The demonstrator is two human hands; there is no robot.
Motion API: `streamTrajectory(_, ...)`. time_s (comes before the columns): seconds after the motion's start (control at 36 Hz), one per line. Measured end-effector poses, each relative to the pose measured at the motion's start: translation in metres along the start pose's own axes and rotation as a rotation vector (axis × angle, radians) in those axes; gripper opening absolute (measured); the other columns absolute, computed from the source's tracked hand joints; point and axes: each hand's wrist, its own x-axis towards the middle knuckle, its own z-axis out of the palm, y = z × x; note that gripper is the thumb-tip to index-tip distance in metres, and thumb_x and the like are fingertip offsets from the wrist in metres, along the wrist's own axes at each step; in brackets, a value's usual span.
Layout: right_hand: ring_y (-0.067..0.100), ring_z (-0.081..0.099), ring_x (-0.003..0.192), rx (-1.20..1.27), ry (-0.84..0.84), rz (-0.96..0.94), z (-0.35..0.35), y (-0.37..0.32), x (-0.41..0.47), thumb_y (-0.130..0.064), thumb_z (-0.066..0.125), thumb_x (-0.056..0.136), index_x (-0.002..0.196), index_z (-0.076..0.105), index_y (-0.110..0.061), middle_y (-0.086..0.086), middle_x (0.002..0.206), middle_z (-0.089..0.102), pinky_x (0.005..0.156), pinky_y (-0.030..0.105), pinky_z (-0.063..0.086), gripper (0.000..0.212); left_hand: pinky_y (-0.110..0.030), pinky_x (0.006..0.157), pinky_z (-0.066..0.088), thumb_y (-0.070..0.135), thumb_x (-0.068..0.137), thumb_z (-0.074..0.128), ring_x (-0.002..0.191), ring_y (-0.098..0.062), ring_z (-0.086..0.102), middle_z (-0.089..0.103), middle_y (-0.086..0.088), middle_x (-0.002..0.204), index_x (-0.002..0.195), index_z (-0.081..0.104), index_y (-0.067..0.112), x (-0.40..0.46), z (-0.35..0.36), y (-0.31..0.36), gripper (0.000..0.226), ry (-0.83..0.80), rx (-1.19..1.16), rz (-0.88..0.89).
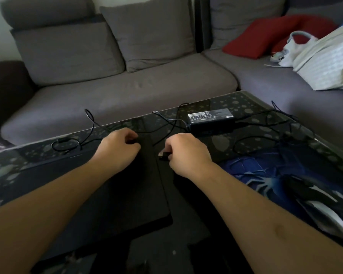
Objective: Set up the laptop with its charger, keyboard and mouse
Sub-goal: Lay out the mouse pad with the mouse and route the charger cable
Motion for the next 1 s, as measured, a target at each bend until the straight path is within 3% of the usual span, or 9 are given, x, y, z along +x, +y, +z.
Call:
streamTrajectory(0.14,0.025,0.066,0.088,0.077,0.025,0.01,0.012,0.004,0.019,-0.014,0.075,0.09,0.103,0.078,-0.027,-0.002,0.103,0.066,0.066,0.034,0.051,0.019,-0.035,0.105,0.047,0.037,0.092,0.072,0.122,-0.021,0.062,0.068,0.002,0.13,0.131,0.068,0.029,0.03,0.013,0.003,0.04,-0.01,0.012,-0.03)
streamTrajectory(0.31,0.017,0.072,0.089,0.272,-0.001,0.001,0.019,0.022,0.035,-0.017,0.081,0.083,0.099,0.083,-0.031,-0.008,0.088,0.075,0.08,0.039,0.064,0.021,-0.027,0.099,0.043,0.029,0.09,0.077,0.115,-0.016,0.063,0.071,0.005,0.118,0.123,0.073,0.027,0.053,0.024,0.013,0.034,-0.072,-0.074,-0.061)
streamTrajectory(0.39,0.012,0.071,0.087,0.32,-0.032,-0.019,0.012,0.028,0.038,-0.014,0.084,0.08,0.094,0.085,-0.029,-0.012,0.075,0.07,0.083,0.035,0.063,0.021,-0.033,0.105,0.047,0.036,0.085,0.08,0.115,-0.019,0.065,0.072,0.003,0.12,0.124,0.073,0.026,0.061,0.024,0.013,0.04,-0.135,-0.023,-0.067)
streamTrajectory(0.53,0.001,0.061,0.073,0.31,-0.087,-0.082,0.007,0.032,0.036,-0.018,0.087,0.08,0.093,0.085,-0.031,-0.019,0.067,0.063,0.083,0.032,0.062,0.018,-0.04,0.108,0.05,0.046,0.063,0.08,0.108,-0.019,0.068,0.075,0.003,0.112,0.112,0.075,0.027,0.064,0.023,0.017,0.053,-0.172,0.01,-0.083)
streamTrajectory(0.64,0.001,0.058,0.073,0.296,-0.088,-0.113,0.007,0.03,0.033,-0.014,0.084,0.081,0.094,0.085,-0.03,-0.019,0.066,0.061,0.082,0.034,0.062,0.021,-0.044,0.104,0.052,0.041,0.064,0.077,0.105,-0.024,0.068,0.074,-0.003,0.108,0.102,0.073,0.026,0.064,0.026,0.02,0.041,-0.17,-0.007,-0.072)
streamTrajectory(0.72,0.004,0.06,0.077,0.302,-0.087,-0.124,0.009,0.03,0.031,-0.015,0.084,0.082,0.095,0.085,-0.03,-0.018,0.069,0.062,0.082,0.036,0.062,0.02,-0.045,0.104,0.053,0.031,0.081,0.079,0.105,-0.024,0.068,0.074,-0.004,0.109,0.104,0.072,0.025,0.065,0.027,0.018,0.025,-0.171,-0.002,-0.057)
streamTrajectory(0.78,0.007,0.061,0.082,0.294,-0.08,-0.132,0.011,0.029,0.029,-0.015,0.083,0.083,0.096,0.084,-0.03,-0.018,0.071,0.062,0.083,0.038,0.062,0.02,-0.045,0.102,0.054,0.032,0.082,0.078,0.104,-0.024,0.069,0.073,-0.004,0.109,0.108,0.071,0.024,0.065,0.027,0.017,0.028,-0.184,0.003,-0.056)
streamTrajectory(0.86,0.01,0.063,0.087,0.295,-0.07,-0.131,0.013,0.028,0.029,-0.012,0.081,0.084,0.097,0.084,-0.029,-0.015,0.077,0.065,0.084,0.039,0.062,0.022,-0.046,0.1,0.055,0.041,0.068,0.075,0.102,-0.025,0.07,0.074,-0.006,0.107,0.107,0.071,0.023,0.064,0.026,0.018,0.043,-0.191,0.0,-0.061)
streamTrajectory(1.0,0.016,0.071,0.091,0.31,-0.026,-0.128,0.021,0.022,0.028,-0.004,0.076,0.084,0.099,0.083,-0.027,-0.011,0.083,0.069,0.082,0.039,0.063,0.029,-0.045,0.095,0.057,0.023,0.086,0.076,0.101,-0.028,0.07,0.073,-0.011,0.111,0.114,0.069,0.016,0.068,0.028,0.016,0.03,-0.196,0.004,-0.053)
